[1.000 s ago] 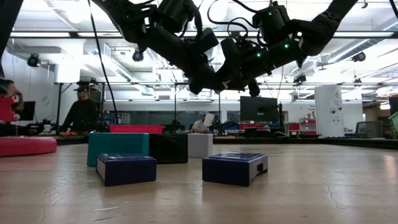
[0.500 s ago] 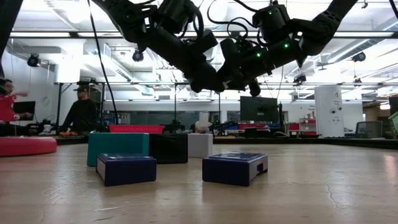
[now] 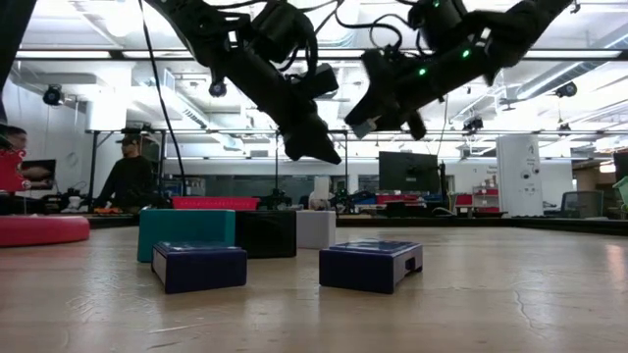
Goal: Pick & Place Office items
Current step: Put the blue charger adapter into the green bin
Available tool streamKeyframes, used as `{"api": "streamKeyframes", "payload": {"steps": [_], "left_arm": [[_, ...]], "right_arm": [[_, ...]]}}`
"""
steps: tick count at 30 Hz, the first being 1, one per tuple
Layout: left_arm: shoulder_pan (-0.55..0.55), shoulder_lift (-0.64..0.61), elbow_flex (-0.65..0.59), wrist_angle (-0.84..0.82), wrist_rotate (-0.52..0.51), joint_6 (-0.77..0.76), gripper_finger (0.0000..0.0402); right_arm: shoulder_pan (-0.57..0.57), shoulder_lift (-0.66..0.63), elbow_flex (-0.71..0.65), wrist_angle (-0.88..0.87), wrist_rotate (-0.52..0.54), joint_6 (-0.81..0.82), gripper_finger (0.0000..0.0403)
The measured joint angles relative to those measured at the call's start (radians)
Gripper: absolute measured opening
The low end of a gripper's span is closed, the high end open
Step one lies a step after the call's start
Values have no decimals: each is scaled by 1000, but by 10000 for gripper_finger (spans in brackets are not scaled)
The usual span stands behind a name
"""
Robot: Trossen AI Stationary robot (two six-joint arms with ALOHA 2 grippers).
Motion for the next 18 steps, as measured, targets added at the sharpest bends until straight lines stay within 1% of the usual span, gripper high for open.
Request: {"api": "streamKeyframes", "payload": {"steps": [3, 7, 10, 14, 18], "left_arm": [[0, 0, 0, 0, -11, -3, 263], [0, 0, 0, 0, -11, -3, 261], [0, 0, 0, 0, -11, -3, 262], [0, 0, 0, 2, -15, -3, 260], [0, -1, 0, 7, -15, 5, 260]], "right_arm": [[-1, -69, 18, -163, 0, 3, 137], [2, -174, 53, -461, 10, 47, 137], [4, -258, 92, -676, 15, 118, 137], [34, -350, 163, -960, 18, 232, 137], [99, -403, 242, -1187, -43, 378, 137]]}}
